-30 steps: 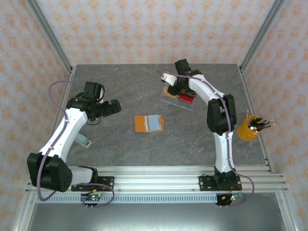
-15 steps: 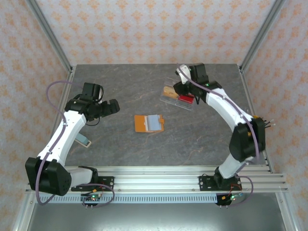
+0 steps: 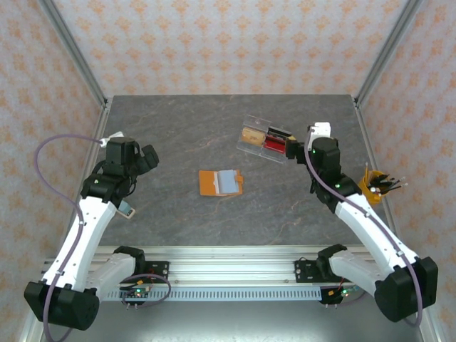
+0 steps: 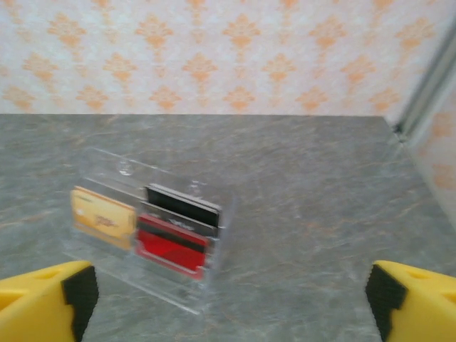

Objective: Take the credit cards out of the card holder

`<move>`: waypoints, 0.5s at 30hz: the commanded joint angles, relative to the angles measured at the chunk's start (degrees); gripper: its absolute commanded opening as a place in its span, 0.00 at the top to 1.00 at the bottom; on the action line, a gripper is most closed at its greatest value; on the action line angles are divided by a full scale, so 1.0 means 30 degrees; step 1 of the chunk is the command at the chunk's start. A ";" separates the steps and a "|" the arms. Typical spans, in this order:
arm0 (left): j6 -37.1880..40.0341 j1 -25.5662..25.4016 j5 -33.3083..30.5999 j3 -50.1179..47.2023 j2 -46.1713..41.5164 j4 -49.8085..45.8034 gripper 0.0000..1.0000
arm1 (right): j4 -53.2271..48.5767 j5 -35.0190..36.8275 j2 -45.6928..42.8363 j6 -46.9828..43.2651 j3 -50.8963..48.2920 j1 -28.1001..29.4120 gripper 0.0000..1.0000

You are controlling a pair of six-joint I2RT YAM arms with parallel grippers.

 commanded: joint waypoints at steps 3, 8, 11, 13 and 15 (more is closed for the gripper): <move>-0.0534 0.0221 -0.3690 -0.2291 0.0487 0.3424 0.00 | 0.2130 0.4455 0.0288 -0.0181 -0.2226 -0.0046 0.00; 0.1015 0.0226 -0.5962 -0.6000 0.0576 0.8698 0.00 | 0.5701 0.5864 0.1459 0.0028 -0.4416 -0.1133 0.00; 0.2367 0.0220 -0.7292 -0.7568 0.0855 1.1007 0.00 | 0.6647 0.4727 0.2758 0.1533 -0.5083 -0.2710 0.00; 0.3320 0.0222 -0.7704 -0.8318 0.1356 1.2402 0.00 | 0.7352 0.4332 0.3815 0.2108 -0.5344 -0.3485 0.00; 0.4555 0.0220 -0.7272 -0.8943 0.2041 1.4067 0.00 | 0.8155 0.4014 0.5201 0.2069 -0.5463 -0.3926 0.00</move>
